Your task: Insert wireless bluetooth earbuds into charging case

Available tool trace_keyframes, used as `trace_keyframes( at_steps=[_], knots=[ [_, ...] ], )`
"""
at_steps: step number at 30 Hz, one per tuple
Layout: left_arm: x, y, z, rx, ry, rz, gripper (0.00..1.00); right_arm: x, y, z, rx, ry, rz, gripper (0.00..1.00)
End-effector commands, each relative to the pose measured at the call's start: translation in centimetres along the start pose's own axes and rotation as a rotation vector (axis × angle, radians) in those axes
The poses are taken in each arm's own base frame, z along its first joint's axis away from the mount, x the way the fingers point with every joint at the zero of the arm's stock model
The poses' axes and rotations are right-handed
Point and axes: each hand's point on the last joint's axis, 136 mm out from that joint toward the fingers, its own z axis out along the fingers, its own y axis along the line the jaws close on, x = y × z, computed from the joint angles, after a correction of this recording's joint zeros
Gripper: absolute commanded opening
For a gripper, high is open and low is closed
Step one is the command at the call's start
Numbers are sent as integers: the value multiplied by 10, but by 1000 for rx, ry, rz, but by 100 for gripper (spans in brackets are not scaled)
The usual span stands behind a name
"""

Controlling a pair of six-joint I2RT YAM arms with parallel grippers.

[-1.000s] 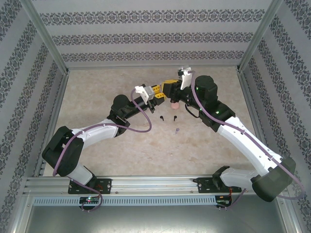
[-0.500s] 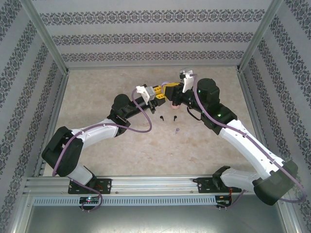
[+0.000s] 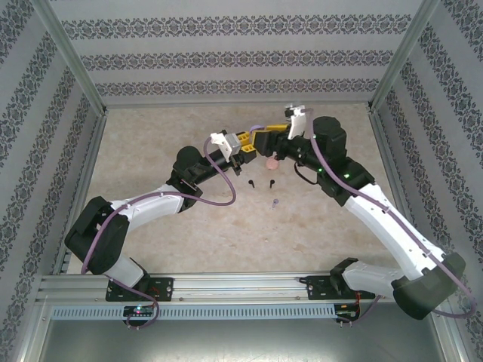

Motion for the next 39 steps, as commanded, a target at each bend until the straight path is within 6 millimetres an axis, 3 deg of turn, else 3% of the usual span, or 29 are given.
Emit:
trace_keyframes(
  at_steps=[1,4,7,12,15,22,30,39],
  knots=[
    [-19,1,-1,-25,-75,32,0,-32,-9,-35,77,-99,86,67],
    [-19,4,-4,-42,-76,41,0,-23,-35,-50,180,-87,168,68],
    [-21,7,-7,-55,-78,46,0,11,-67,-55,311,-2,232,68],
    [-26,12,-13,-79,-86,51,0,99,-120,-45,500,212,353,67],
    [-29,12,-17,-83,-86,55,0,148,-142,-39,575,309,429,64],
    [-35,12,-24,-92,-90,71,0,223,-170,-29,787,474,495,60],
    [-33,12,-28,-99,-96,59,0,268,-181,-13,963,546,547,52],
    [-34,13,-32,-114,-118,57,0,282,-186,0,1004,565,565,47]
  ],
)
